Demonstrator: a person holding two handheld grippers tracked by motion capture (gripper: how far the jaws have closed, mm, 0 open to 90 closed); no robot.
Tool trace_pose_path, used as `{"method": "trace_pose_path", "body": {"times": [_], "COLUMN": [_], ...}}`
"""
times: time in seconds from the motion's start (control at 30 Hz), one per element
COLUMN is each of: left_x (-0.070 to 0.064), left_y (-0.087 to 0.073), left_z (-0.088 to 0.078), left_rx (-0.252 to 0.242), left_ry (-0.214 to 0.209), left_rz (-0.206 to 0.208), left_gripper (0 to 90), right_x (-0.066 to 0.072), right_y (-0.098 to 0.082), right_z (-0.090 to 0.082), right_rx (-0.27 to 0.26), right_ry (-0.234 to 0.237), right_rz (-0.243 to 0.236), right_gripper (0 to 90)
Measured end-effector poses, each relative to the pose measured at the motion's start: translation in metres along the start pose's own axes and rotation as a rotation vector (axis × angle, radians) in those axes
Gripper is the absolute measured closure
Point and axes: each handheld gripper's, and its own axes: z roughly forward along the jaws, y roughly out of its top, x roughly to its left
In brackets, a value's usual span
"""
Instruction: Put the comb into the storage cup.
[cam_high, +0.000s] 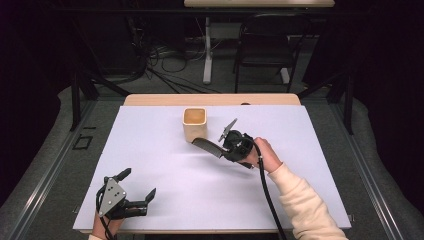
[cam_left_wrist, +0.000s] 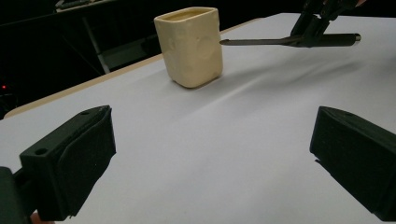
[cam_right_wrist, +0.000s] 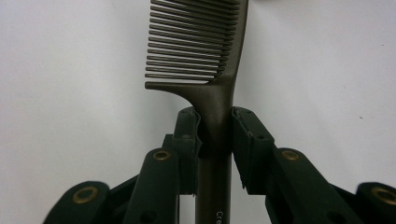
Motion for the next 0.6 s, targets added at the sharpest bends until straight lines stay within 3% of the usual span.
{"method": "trace_pose_path", "body": {"times": [0.6], "left_x": [0.0002], "left_y": [0.0001], "left_z": [-0.0008], "left_rx": [-0.004], "left_ry": [0.003], "left_rz": [-0.003], "left_gripper": [0.2], "right_x": [-0.0017], "right_y": [-0.0061], "right_z": [-0.0097], "right_rx": [-0.1], "right_ry": [0.02], "right_rz": [0.029], "right_gripper": [71.7]}}
